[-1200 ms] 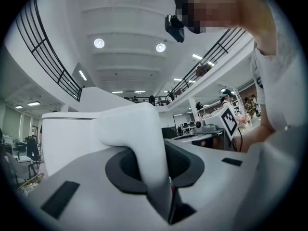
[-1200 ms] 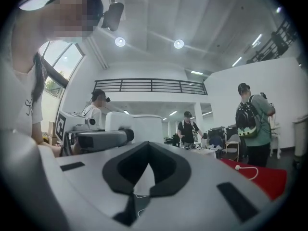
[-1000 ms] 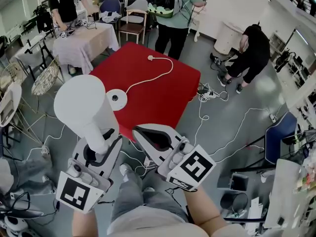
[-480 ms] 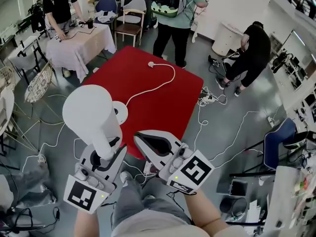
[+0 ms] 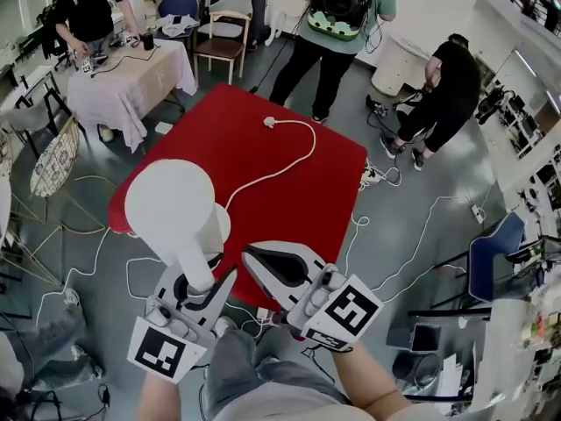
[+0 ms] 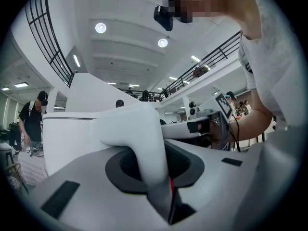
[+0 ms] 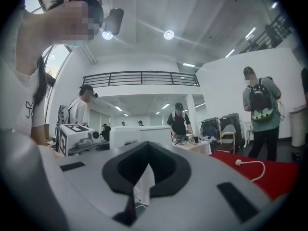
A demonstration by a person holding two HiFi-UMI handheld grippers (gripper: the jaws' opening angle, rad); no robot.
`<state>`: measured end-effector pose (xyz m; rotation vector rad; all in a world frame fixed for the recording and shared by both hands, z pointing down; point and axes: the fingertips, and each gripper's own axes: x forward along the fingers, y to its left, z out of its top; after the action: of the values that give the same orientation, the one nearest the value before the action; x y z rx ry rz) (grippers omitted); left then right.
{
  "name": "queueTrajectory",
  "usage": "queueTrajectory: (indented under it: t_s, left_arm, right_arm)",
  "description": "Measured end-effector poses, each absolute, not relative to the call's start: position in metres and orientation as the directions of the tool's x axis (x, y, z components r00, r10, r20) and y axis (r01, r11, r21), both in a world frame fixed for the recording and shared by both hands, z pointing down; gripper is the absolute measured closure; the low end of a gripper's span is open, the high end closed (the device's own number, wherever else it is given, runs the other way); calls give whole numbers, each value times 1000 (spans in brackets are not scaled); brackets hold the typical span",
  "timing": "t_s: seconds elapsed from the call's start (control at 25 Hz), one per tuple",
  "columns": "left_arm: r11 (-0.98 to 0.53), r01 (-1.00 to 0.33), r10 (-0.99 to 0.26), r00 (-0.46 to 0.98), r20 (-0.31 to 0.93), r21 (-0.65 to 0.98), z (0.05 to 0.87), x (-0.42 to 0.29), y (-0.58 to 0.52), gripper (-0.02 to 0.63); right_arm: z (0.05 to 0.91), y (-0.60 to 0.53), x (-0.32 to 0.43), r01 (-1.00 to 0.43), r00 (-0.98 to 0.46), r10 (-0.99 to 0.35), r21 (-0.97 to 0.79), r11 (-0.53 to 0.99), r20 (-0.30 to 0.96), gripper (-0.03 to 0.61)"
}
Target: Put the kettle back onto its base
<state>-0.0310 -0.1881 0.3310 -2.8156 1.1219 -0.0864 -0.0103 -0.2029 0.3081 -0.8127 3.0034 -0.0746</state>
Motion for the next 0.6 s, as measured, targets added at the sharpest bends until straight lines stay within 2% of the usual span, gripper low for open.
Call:
queueTrajectory:
  t_s: [0.2,0.6]
  left_arm:
    - [-744,-664,-667,745,23,-76,352,-32,-216,528]
    - [-770,-632,-636,771,25,-86,383,-33,-263,528]
  right_arm:
    - [323,-225,-15,-517,-856,-517,-68,853,15,571]
    - [348,-263,-19,-544,-839,-542,-96,833,51,571]
